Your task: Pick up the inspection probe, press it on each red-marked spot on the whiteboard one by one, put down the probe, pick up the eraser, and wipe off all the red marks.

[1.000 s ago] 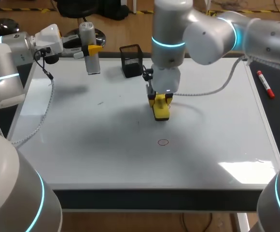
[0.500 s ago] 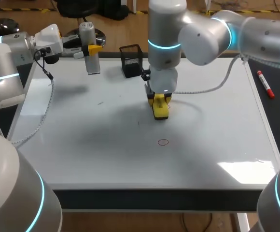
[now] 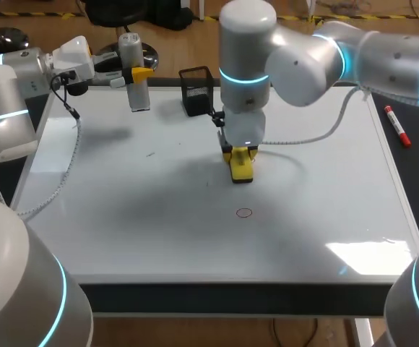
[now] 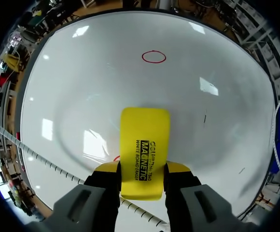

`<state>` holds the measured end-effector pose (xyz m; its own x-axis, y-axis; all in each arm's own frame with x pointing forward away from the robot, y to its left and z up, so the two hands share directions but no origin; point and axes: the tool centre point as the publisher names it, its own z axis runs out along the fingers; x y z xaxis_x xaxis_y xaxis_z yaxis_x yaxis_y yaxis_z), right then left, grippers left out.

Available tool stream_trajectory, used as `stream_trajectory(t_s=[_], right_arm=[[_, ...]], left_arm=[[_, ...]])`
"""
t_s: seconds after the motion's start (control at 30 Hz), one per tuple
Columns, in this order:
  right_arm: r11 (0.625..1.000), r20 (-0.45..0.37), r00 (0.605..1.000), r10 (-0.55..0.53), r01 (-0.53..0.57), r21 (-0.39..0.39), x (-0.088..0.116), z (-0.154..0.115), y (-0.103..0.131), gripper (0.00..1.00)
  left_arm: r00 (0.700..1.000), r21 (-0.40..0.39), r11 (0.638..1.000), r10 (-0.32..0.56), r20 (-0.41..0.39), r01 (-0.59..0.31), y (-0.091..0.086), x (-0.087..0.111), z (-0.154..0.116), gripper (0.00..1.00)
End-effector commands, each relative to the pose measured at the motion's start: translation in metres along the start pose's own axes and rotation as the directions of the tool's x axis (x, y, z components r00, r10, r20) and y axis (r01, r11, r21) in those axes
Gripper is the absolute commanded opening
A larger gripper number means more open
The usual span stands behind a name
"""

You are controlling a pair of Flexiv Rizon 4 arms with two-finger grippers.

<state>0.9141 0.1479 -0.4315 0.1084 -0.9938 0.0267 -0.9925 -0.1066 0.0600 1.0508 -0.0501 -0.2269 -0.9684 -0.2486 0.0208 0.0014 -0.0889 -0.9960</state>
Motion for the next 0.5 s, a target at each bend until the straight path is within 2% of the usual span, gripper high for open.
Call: stream_trajectory(t_s=[0.03,0.5], right_arm=[[1.0,-0.004,1.0,-0.001,0.001,0.002,0.006,0.007,0.001,0.0],[0.999,-0.008,0.999,0.047,-0.047,-0.011,0.034,0.015,0.004,0.0]], left_arm=[[1.0,0.002,1.0,0.002,0.0,-0.002,0.0,0.0,0.0,0.0],[1.0,0.002,1.0,0.002,0.0,-0.002,0.0,0.0,0.0,0.0]])
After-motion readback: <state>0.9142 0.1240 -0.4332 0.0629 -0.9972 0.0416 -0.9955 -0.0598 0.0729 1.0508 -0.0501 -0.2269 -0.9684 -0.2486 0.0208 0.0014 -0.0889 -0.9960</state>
